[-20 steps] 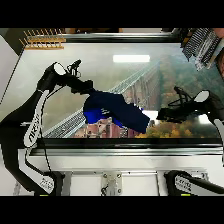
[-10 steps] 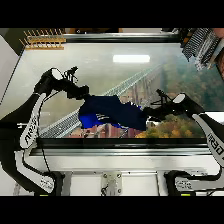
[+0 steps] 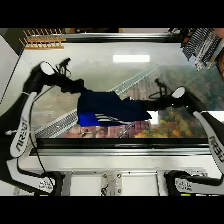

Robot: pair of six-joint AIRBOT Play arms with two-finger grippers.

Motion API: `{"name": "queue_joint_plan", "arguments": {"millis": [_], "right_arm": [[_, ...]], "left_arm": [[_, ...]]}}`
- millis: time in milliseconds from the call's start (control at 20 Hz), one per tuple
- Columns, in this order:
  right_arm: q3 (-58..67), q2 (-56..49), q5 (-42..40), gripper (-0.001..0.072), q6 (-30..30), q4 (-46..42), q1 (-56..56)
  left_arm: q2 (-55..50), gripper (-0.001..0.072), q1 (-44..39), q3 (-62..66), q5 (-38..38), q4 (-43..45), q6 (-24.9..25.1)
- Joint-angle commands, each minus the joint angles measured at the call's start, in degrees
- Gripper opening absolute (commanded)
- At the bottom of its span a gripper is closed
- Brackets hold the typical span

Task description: Fold the clothes and pants, and hang the long-sleeved shirts on hangers.

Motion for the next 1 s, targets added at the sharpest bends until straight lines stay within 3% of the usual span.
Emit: {"name": "queue_joint_plan", "arguments": {"millis": [0, 250, 450, 600, 750, 950], "right_arm": [[11.2, 13.0, 9.0, 0.0004, -0.2, -3.8, -4.4], [23.2, 33.5, 7.1, 0.0003, 5.0, -3.8, -6.1], [23.6, 41.6, 7.8, 0.0004, 11.4, -3.8, -6.1], [23.1, 40.8, 17.2, 0.0004, 14.9, -5.0, -6.1], [17.9, 37.7, 27.5, 0.0004, 17.9, -8.0, -6.0], [2.6, 32.4, 28.4, 0.0005, 17.9, -7.9, -6.0]], "left_arm": [[11.0, 0.0017, 1.2, 6.5, -4.2, -0.2, 0.1], [28.7, 0.0017, -4.5, 13.4, -6.1, -0.1, 0.1], [37.1, 0.0017, -11.5, 13.3, -3.6, 0.0, 0.0], [39.1, 0.0017, -15.3, 8.7, -3.3, 3.3, -0.7], [38.6, 0.0017, -16.3, -3.2, -3.5, 12.1, -6.4], [29.7, 0.0017, -13.5, -15.5, -3.0, 12.9, -7.1]]}}
